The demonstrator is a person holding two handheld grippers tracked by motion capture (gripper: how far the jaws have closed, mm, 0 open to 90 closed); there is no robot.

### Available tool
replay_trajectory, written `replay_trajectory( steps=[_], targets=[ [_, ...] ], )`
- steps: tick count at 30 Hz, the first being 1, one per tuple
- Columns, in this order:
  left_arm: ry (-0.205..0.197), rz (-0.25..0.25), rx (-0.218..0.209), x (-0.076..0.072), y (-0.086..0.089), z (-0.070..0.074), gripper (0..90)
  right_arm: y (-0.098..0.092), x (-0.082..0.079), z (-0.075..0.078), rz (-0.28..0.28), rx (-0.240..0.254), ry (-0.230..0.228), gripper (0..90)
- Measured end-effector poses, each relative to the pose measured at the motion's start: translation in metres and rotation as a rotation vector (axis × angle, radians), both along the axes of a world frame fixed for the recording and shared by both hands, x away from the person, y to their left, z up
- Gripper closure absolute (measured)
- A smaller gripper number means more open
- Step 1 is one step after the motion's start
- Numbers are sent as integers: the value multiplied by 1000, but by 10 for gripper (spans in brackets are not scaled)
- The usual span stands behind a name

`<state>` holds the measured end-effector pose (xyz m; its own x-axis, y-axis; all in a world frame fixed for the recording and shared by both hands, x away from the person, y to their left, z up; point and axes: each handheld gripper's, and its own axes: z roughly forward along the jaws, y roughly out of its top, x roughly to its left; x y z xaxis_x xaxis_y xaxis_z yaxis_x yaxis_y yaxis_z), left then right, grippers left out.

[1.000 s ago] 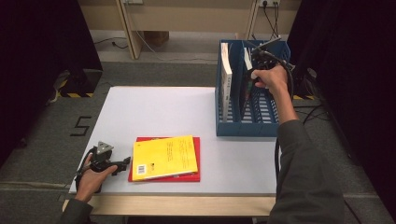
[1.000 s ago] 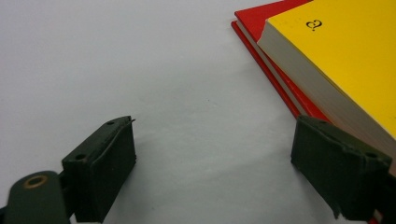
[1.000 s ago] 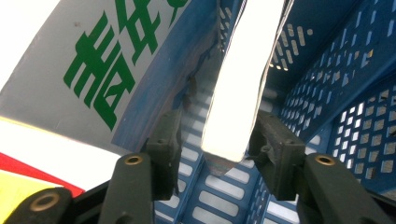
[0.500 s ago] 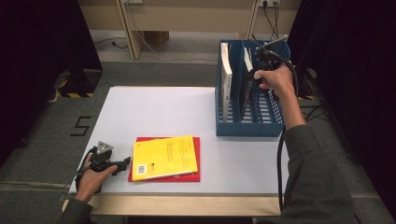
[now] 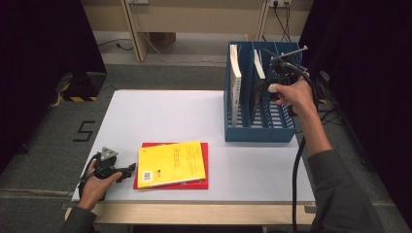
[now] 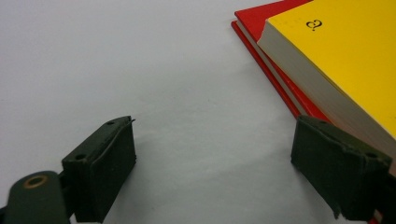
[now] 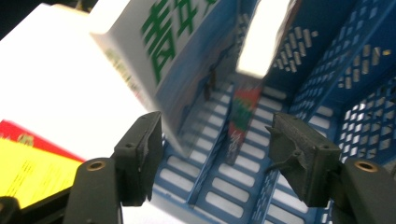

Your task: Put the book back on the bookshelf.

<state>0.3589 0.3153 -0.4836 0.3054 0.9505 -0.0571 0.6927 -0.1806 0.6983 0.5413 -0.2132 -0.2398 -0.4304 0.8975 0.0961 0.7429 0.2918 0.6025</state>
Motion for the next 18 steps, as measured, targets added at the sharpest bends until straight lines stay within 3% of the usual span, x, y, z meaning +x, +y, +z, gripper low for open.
replay_trajectory(
  steps=[3, 9, 18],
  targets=[
    [0, -1, 0, 0, 0, 0, 126, 0, -8, -5, 12, 33, -10, 357],
    [1, -2, 2, 0, 0, 0, 127, -2, -23, -18, 32, 47, -16, 337],
    [0, -2, 2, 0, 0, 0, 127, -2, -49, -33, 85, 106, -35, 313]
  ],
)
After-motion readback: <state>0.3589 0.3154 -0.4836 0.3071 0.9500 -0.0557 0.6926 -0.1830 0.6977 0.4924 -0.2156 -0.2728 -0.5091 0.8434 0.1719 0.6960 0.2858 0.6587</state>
